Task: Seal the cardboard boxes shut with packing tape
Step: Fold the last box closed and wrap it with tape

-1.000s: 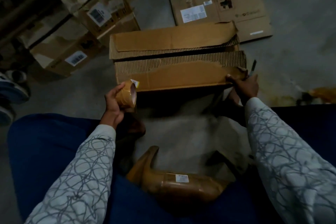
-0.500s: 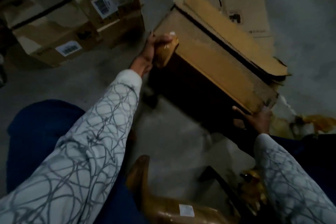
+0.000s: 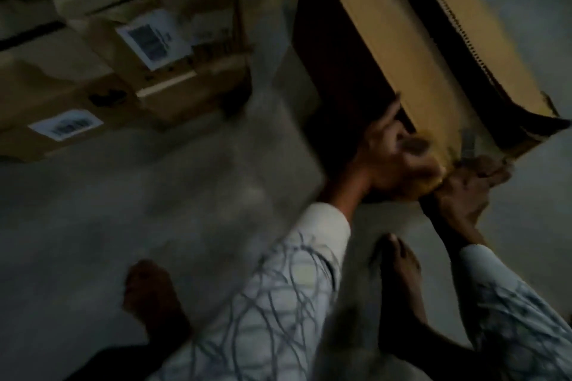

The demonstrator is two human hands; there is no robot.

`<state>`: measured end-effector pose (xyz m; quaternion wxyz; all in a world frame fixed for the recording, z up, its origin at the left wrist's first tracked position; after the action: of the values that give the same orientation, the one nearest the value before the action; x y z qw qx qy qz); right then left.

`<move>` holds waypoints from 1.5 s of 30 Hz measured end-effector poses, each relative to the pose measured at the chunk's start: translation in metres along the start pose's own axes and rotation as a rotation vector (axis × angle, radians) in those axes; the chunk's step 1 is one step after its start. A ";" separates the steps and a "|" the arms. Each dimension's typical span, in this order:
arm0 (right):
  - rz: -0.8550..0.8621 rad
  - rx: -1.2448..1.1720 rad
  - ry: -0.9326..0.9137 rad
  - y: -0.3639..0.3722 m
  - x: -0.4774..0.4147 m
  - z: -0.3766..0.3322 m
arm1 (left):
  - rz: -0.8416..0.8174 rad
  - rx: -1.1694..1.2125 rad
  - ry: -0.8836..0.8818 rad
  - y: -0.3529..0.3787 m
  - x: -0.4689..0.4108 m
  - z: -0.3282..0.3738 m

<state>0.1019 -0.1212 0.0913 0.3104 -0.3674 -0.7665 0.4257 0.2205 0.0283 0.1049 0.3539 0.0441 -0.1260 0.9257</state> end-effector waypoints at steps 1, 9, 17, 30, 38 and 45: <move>-0.006 -0.059 -0.026 0.005 -0.008 -0.008 | 0.016 -0.164 0.092 0.009 -0.003 0.008; -0.117 0.147 -0.376 0.036 -0.026 -0.094 | -0.097 -0.476 -0.039 -0.039 -0.033 0.009; -0.435 -0.563 -0.318 0.010 -0.082 -0.104 | 0.205 -0.361 -0.187 -0.077 -0.027 -0.008; -0.301 -0.671 -0.126 0.082 -0.044 -0.135 | 0.174 -0.542 -0.466 -0.121 0.001 -0.012; -0.332 -0.635 -0.185 0.087 0.015 -0.150 | 0.113 -0.750 -0.506 -0.130 0.027 0.010; -0.455 -1.093 0.276 0.093 -0.041 -0.055 | 0.081 -0.679 -0.302 -0.017 0.005 0.046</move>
<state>0.1952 -0.0975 0.0274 0.2566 -0.3523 -0.8860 -0.1582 0.2276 0.0320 0.1540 0.2889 0.0552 -0.4782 0.8276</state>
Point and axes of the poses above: each hand's wrist, its own x-axis away from the middle knuckle, its own y-axis out of the palm, z = x × y, the point moved 7 cm from there along -x, towards the middle knuckle, and after that the axes turned 1 degree about -z, right-handed, at the moved point
